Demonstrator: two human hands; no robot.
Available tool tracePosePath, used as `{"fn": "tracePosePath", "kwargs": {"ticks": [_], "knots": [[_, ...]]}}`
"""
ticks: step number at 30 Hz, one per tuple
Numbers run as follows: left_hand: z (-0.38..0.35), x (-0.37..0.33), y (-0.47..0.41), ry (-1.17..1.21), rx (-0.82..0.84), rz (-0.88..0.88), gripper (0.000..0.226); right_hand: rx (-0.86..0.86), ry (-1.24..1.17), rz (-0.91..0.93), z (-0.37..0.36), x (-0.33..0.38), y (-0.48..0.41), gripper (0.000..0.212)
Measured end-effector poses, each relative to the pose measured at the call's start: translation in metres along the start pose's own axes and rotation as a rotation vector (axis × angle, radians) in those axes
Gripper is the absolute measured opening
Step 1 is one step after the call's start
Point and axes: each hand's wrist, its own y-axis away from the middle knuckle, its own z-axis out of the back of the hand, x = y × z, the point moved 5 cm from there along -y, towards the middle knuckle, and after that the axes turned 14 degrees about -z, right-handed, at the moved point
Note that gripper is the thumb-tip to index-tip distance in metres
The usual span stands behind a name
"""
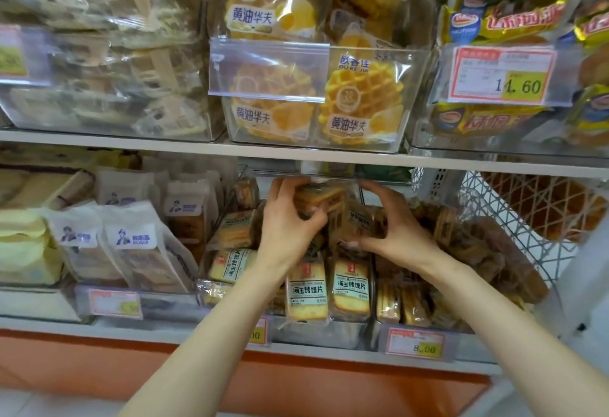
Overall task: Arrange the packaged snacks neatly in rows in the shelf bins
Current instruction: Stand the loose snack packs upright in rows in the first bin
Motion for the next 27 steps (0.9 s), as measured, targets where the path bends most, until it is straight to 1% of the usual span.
{"fn": "tracePosePath", "kwargs": {"ticks": [2, 4, 6, 8, 9, 11, 12, 14, 17, 20, 23, 25, 27], "knots": [[-0.015, -0.008, -0.001, 0.095, 0.101, 0.002, 0.049, -0.061, -0.131, 0.091, 0.002, 0.012, 0.001, 0.072], [-0.025, -0.014, 0.000, 0.169, 0.220, -0.007, 0.056, -0.135, -0.171, 0.155, 0.004, 0.017, 0.000, 0.056], [-0.023, -0.011, 0.000, 0.149, 0.287, 0.003, 0.067, -0.173, -0.182, 0.136, 0.007, 0.015, -0.007, 0.046], [-0.006, 0.000, -0.002, 0.013, 0.261, 0.005, 0.069, -0.206, -0.228, 0.058, 0.013, 0.008, -0.018, 0.043], [0.007, 0.008, -0.004, -0.068, 0.211, -0.003, 0.064, -0.223, -0.236, 0.025, 0.017, 0.005, -0.026, 0.041], [0.030, 0.024, -0.004, -0.218, 0.131, 0.000, 0.050, -0.231, -0.145, -0.029, 0.023, 0.000, -0.046, 0.039], [0.038, 0.032, -0.003, -0.275, 0.126, 0.009, 0.046, -0.211, -0.087, -0.052, 0.022, -0.003, -0.058, 0.039], [0.046, 0.044, 0.000, -0.361, 0.178, 0.014, 0.043, -0.170, -0.028, -0.082, 0.018, -0.006, -0.077, 0.040], [0.047, 0.057, 0.007, -0.484, 0.305, 0.038, 0.052, -0.117, 0.005, -0.074, 0.007, -0.008, -0.095, 0.045], [0.047, 0.071, 0.013, -0.498, 0.395, 0.137, 0.060, 0.024, 0.124, -0.046, -0.004, -0.005, -0.103, 0.049], [0.047, 0.081, 0.017, -0.519, 0.434, 0.185, 0.052, 0.158, 0.037, -0.157, -0.002, -0.011, -0.104, 0.051], [0.048, 0.081, 0.019, -0.498, 0.419, 0.213, 0.048, 0.188, 0.006, -0.176, -0.002, -0.016, -0.103, 0.053], [0.049, 0.078, 0.020, -0.503, 0.396, 0.236, 0.048, 0.166, 0.000, -0.153, -0.001, -0.020, -0.102, 0.052]]}}
